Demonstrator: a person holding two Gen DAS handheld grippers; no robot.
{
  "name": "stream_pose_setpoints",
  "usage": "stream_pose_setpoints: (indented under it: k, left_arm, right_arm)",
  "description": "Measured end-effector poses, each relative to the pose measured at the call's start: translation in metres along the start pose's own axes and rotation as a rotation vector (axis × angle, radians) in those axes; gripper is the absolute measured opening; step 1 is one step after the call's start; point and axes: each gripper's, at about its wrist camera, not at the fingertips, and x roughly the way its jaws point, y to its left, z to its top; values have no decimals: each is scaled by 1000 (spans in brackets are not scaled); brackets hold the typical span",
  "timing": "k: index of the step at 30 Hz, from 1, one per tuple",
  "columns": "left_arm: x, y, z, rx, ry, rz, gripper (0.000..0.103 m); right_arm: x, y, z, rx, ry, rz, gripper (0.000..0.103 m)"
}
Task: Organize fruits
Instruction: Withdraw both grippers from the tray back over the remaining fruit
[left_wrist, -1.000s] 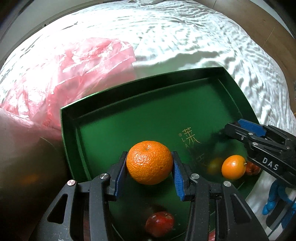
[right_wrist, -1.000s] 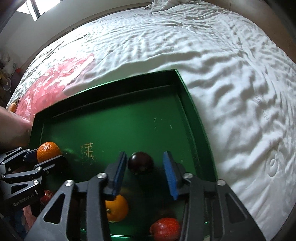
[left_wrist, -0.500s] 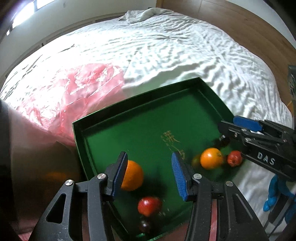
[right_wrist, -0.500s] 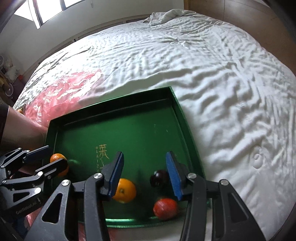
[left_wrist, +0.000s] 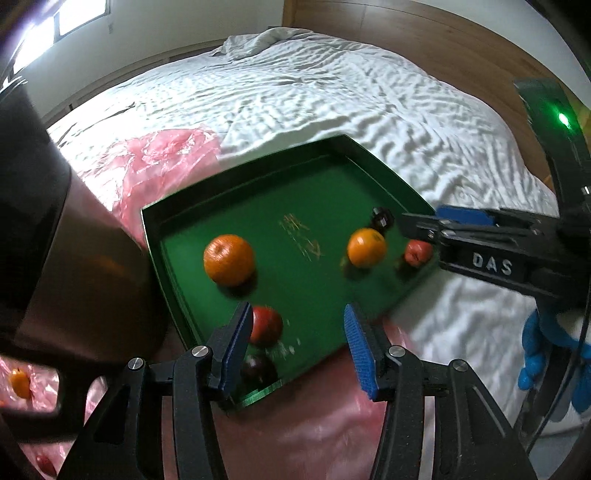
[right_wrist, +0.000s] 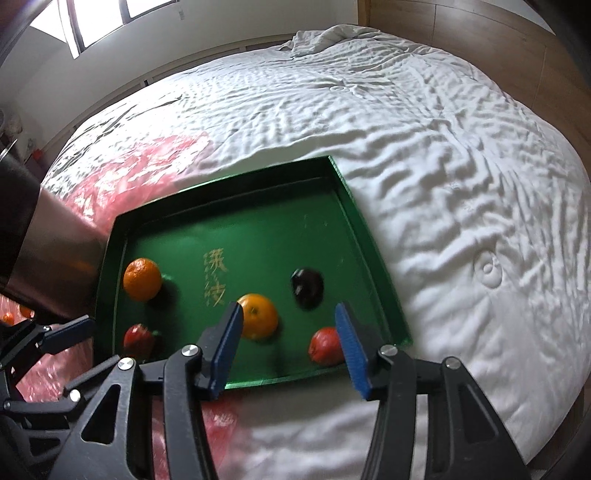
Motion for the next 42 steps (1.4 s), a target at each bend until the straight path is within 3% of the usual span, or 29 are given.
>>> stream_pose_setpoints:
  k: [8, 19, 26, 34, 42]
  left_arm:
    - [-35, 6, -43, 13, 1, -23, 46]
    - [-87, 61, -98, -38, -13, 50, 46]
    - [-119, 123, -129, -157, -35, 118, 46]
    - [-154, 203, -171, -314, -45, 224, 47]
    - [-171, 275, -204, -466, -40, 306, 47]
  right_arm:
    - [-22, 27, -36, -9, -4, 11, 98]
    - [-45, 99, -84, -58, 30, 78, 98]
    - [-55, 160, -100, -113, 43, 168, 98]
    - [-53, 256, -117, -252, 72, 315, 98]
    - [-43, 340, -139, -355, 117, 438, 98]
